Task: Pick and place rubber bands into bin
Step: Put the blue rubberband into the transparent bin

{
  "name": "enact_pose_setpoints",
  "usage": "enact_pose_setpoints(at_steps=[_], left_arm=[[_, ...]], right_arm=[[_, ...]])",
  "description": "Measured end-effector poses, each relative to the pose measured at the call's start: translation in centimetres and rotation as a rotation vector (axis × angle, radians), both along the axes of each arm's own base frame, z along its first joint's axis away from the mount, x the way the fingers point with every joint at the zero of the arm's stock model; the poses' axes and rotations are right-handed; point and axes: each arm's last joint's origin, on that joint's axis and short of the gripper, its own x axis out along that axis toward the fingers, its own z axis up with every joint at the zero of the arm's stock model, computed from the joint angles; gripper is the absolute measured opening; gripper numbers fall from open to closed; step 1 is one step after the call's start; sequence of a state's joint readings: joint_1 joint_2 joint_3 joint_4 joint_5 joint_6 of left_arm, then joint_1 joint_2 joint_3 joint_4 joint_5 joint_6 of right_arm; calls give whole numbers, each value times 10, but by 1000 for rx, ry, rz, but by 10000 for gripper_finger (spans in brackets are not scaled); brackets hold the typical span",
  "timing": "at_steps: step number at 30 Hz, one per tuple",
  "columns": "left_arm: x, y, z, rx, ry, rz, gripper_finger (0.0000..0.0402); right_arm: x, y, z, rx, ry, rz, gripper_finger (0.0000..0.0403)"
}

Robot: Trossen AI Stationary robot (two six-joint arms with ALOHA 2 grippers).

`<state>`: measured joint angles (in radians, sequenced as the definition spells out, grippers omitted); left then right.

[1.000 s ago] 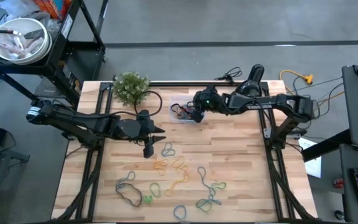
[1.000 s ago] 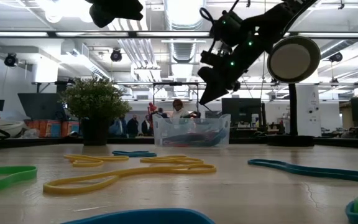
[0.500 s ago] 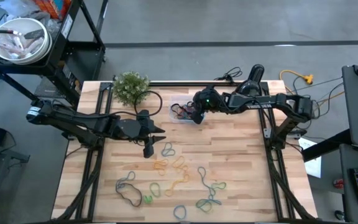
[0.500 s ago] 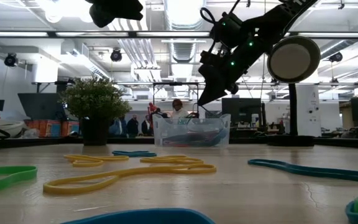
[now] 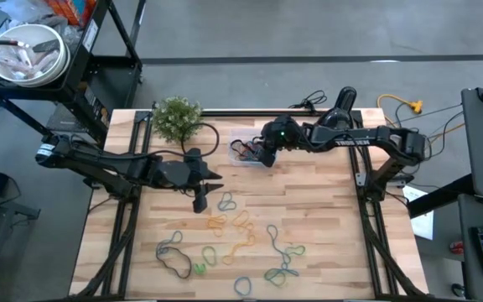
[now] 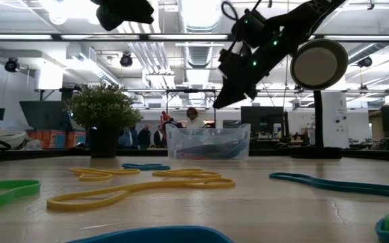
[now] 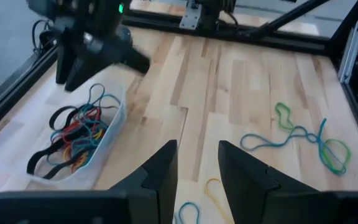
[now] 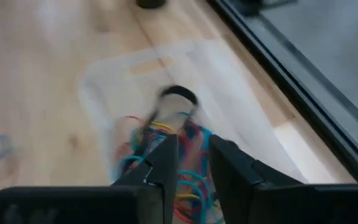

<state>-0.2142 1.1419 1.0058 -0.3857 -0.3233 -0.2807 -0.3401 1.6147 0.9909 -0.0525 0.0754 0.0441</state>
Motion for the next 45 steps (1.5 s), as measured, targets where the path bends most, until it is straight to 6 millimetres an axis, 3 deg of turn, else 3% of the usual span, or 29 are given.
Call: enact_pose_setpoints(at_steps=[4,9,16,23,28,39,45], left_arm=[[-3,1,-9,16,74,0,100],[-7,1,-34,11,155,9,100],[-13,1,-62,-44,237,-22,100],[-12,-2,-80,35,324,-206,100],[1,-8,-94,109,399,-362,100],[44,-16,-138,204,602,-459,100],[54,-16,-153,219,660,-478,100]], right_arm=[[-3,12,16,48,-67,202,89],[-12,35,34,90,-83,346,80],[-34,68,56,122,-40,455,65],[-51,87,73,141,-48,492,59],[-56,93,74,172,-31,488,58],[-57,106,64,257,-3,474,58],[-57,115,60,288,9,478,58]])
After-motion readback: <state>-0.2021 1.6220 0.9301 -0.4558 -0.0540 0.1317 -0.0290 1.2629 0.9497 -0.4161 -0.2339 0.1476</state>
